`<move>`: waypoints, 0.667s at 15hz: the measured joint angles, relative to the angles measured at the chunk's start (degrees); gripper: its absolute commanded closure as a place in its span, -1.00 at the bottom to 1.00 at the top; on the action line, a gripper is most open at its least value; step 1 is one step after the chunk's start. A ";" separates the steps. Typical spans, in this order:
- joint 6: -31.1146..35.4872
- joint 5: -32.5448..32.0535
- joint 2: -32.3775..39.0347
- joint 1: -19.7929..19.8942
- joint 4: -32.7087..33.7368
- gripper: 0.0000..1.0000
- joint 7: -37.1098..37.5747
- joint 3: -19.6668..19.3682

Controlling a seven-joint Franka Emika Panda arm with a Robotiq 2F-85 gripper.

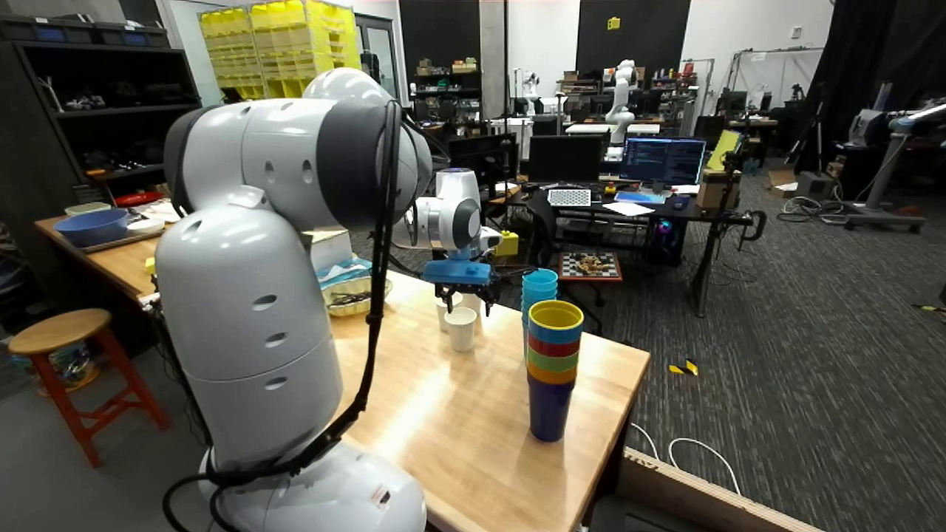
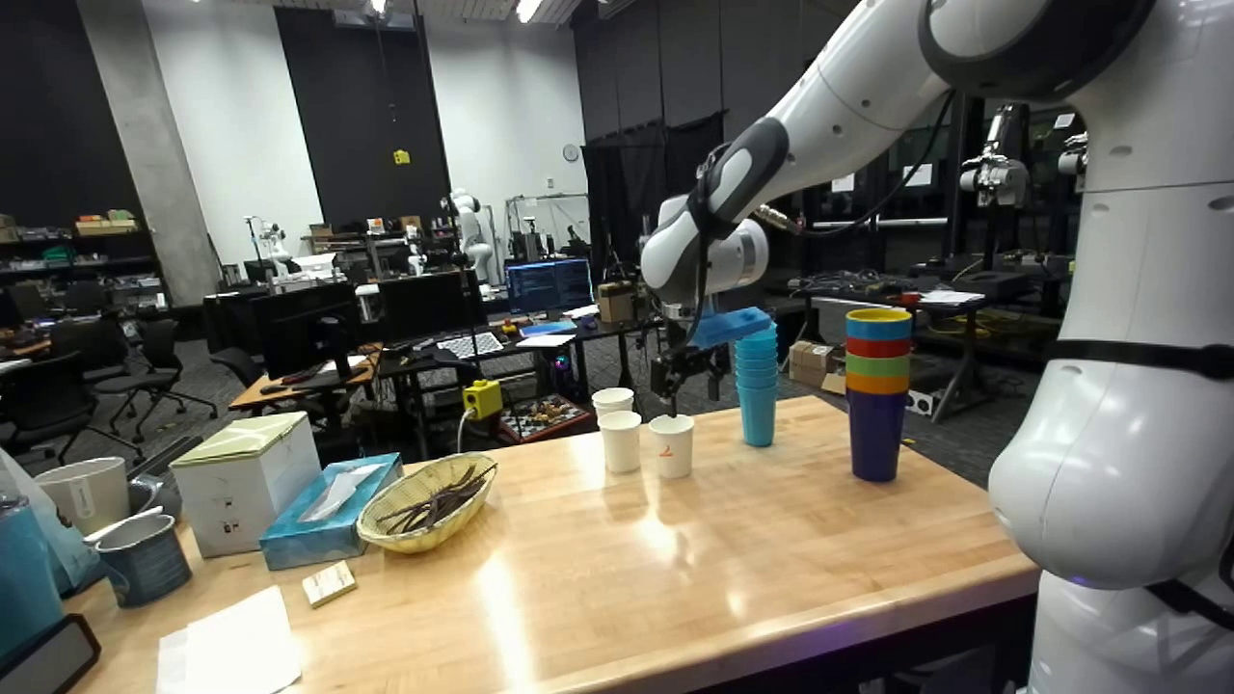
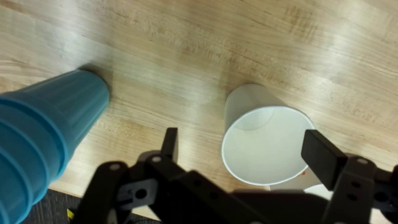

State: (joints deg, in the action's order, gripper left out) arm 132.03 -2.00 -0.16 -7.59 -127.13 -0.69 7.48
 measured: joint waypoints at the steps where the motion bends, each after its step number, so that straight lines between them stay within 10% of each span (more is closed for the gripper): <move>1: 0.66 0.00 0.00 0.00 -0.50 -1.00 -0.03 -0.04; 10: 4.74 0.00 0.51 0.23 -1.81 -1.00 -0.14 -0.52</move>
State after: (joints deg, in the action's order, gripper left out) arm 136.77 -2.00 0.34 -7.35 -128.95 -0.83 6.96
